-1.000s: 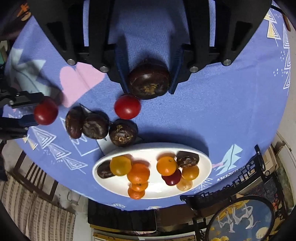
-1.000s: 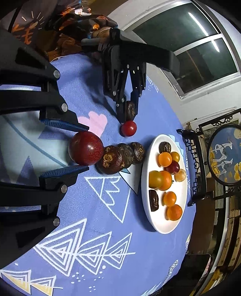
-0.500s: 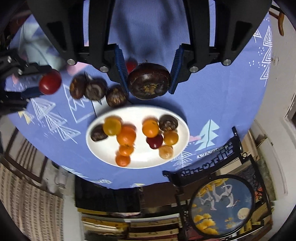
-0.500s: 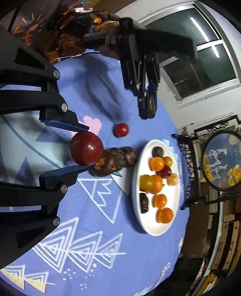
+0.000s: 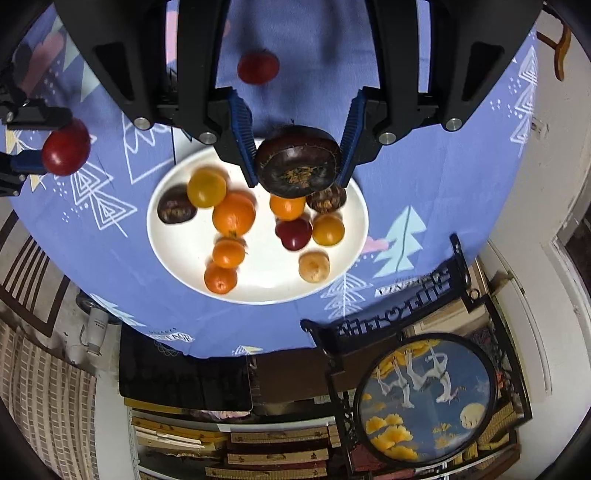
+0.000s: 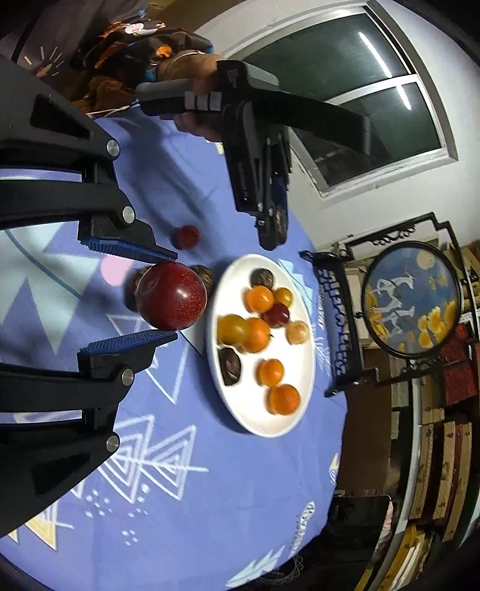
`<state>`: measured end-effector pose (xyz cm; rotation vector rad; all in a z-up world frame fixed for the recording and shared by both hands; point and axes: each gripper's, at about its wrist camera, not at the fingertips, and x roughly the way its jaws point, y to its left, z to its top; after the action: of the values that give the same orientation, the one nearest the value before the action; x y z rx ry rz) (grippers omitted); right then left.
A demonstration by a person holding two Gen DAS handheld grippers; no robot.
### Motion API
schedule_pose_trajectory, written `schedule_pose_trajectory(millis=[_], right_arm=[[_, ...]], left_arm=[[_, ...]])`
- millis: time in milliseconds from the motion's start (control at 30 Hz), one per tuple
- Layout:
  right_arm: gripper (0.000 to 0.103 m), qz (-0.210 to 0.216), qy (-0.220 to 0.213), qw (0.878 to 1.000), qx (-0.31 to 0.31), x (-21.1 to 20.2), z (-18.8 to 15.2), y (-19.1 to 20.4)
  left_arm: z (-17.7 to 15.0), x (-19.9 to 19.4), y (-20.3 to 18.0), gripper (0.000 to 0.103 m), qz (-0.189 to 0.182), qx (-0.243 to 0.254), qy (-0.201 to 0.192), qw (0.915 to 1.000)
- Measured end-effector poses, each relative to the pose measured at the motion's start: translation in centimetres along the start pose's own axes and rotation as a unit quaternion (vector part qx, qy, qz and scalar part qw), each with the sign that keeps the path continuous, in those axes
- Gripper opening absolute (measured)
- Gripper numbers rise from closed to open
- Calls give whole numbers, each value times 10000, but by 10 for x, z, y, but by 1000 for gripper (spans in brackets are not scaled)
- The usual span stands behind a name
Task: Organize fruits
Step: 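Carry the plum and mangosteen over the white plate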
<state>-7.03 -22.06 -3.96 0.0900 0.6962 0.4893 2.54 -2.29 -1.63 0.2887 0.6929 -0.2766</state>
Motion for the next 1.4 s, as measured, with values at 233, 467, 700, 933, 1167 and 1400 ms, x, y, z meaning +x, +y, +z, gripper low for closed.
schedule_pose_trajectory(millis=[233,467,700,933,1167,1400], right_arm=[[37,-34,-72,10000,-22,2,7,-8],[37,-28,-8,10000,6,16,12,-15],[37,-121,-246,9995,-183,15,38,-16],[37,-92,-695,9973,-205,16,81,-23],[37,3,-845,9963,-178,36,119,-33],[37,182,-1116,9935,94,57,130,-52]], left_arm=[[10,6,-4,42,-14,34,-89,10000],[14,19,-5,42,-24,2,-56,10000],[31,28,4,42,-45,-226,-142,9996],[56,37,9,42,20,-240,-324,9992],[82,61,14,42,40,-333,-311,9990],[76,91,14,42,46,-402,-162,9990]])
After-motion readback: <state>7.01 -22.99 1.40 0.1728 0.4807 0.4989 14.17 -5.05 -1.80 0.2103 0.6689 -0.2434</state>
